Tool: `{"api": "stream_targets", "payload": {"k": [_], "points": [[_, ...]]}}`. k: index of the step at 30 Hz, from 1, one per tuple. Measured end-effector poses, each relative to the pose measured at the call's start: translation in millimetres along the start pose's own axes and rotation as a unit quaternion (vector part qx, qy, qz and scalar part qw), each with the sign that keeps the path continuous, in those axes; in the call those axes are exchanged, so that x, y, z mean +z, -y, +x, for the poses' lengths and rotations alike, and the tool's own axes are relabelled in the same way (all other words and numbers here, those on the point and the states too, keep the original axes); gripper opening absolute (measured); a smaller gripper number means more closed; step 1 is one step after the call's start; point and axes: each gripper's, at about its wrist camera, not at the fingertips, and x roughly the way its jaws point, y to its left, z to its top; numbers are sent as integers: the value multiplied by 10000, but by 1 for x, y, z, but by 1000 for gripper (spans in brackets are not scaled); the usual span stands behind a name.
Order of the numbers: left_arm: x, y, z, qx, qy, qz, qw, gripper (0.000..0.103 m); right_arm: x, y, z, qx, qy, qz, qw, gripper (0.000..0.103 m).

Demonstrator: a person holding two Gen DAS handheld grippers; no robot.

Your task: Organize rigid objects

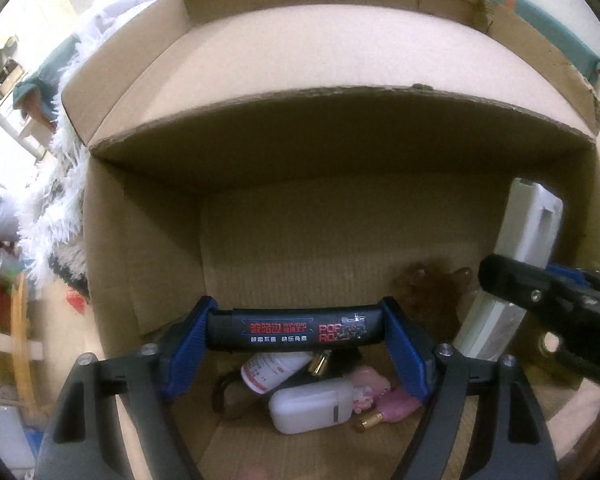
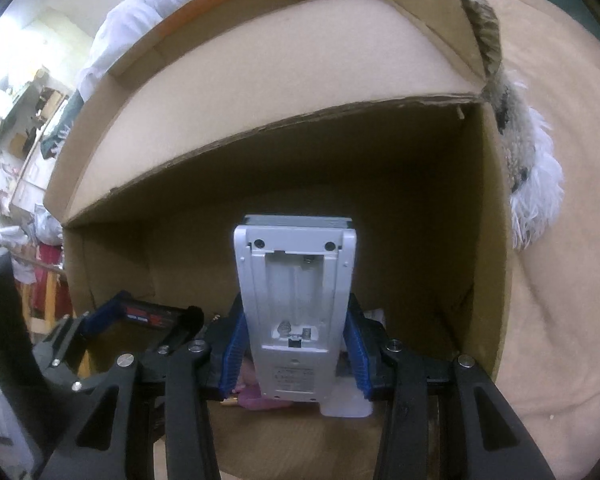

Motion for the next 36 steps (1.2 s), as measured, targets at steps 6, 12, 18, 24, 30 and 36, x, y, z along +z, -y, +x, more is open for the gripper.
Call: {"api": "stream_targets", "payload": {"k": [6,12,18,24,30,36], "points": [[0,-1,-3,-121,-129,-177,9997,81,-1,4,-9,237,43,107,9997,54],[0,0,-22,-301,28,-268,9992,103,0,2,-39,453,514,107,9976,87],[-2,-12,-34,-348,-103,-443,9984,103,-6,16,-61,657,841,266,9939,101],[-15,-40,-57,-169,53,-889,9959,103,-12,7,-68,437,919,55,9948,103],[-37,-67,-69,-145,1,-962,9953,103,-31,-7,-61,103,549,-65,9984,103],[-70,-76,-85,-300,-91,-969,9948,103,-63,-7,-61,-30,168,-71,9998,103]]}}
